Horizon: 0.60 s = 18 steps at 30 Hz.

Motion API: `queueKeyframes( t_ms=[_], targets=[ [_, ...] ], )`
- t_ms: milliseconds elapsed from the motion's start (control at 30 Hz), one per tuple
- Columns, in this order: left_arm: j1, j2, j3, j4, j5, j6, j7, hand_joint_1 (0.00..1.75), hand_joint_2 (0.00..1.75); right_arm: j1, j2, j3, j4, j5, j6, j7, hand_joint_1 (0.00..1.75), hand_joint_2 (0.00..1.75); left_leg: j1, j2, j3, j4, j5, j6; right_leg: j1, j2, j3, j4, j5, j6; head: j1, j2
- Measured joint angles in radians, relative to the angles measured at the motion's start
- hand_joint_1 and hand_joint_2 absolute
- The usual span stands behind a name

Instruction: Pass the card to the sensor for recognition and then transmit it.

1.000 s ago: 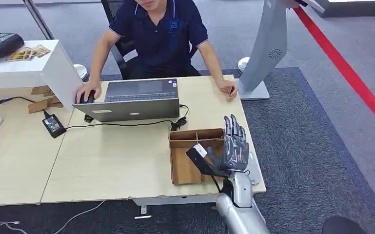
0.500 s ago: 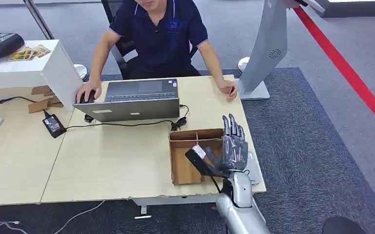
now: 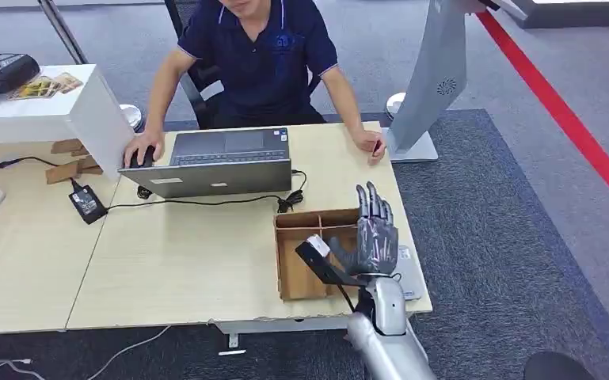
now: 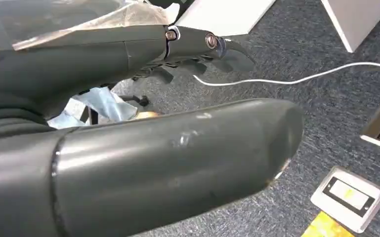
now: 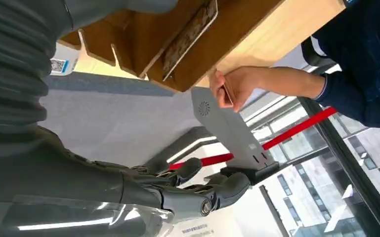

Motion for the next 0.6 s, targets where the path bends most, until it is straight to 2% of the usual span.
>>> queueKeyframes(
  t_ms=[600],
  targets=[
    [0.0,0.0,-0.009,0.0,0.004,0.0,-0.003,0.0,0.0,-0.019,-0.035,-0.007,0.001,0.02,0.0,0.063,0.0,1.75,0.0,0.0,0.0,0.0,0.0,0.0,0.0,0.0,0.0,0.0,0.0,0.0,0.0,0.0]
  ],
)
